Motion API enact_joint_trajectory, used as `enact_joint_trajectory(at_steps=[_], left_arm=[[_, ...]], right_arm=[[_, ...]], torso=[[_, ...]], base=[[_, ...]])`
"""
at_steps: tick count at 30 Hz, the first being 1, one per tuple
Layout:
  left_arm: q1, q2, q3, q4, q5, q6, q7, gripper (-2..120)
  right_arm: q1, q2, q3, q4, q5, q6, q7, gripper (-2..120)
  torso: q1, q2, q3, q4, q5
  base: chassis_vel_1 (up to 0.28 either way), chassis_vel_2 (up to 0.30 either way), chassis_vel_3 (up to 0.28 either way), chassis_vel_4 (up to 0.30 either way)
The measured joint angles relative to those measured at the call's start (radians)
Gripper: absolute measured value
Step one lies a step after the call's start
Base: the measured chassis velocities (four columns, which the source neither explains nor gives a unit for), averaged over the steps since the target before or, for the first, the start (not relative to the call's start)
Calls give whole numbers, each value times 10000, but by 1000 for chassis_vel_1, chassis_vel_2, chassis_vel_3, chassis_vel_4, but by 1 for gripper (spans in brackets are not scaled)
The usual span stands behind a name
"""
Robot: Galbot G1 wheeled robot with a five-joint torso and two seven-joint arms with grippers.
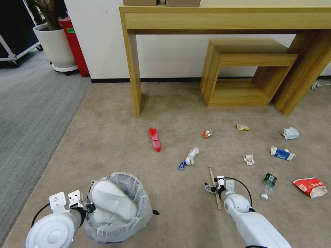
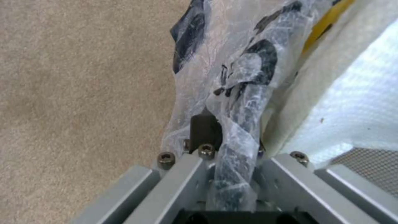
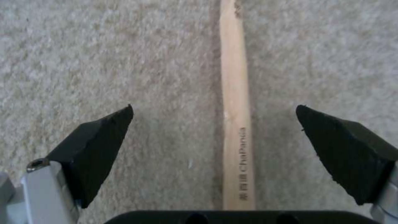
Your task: Pick up the trash bin and place the garbage on the floor into it.
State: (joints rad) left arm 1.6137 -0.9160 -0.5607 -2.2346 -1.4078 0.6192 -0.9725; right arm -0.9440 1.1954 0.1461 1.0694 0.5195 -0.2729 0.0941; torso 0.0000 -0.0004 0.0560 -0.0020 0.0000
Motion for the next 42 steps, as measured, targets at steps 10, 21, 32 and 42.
enact_joint_trajectory(at_steps=[10, 21, 32, 42], left_arm=[[-18, 86, 25, 87, -6, -13, 18, 0], [18, 112, 40, 97, 3, -16, 22, 0], [67, -63, 199, 112, 295, -64, 5, 0], [129, -43, 176, 66, 306, -40, 32, 0]], right_arm=[[198, 257, -81, -451, -64, 142, -18, 100], [310, 247, -95, -672, 49, 237, -117, 92], [314, 169, -71, -754, 244, 492, -166, 55], [381, 42, -148, -733, 356, 503, -268, 29]], torso=[[-1, 2, -2, -3, -9], [-2, 3, -3, -1, -3], [-2, 6, 0, -5, -5], [-1, 3, 2, 0, -2]], base=[[0, 0, 0, 0], [0, 0, 0, 0], [0, 0, 0, 0], [0, 0, 0, 0]])
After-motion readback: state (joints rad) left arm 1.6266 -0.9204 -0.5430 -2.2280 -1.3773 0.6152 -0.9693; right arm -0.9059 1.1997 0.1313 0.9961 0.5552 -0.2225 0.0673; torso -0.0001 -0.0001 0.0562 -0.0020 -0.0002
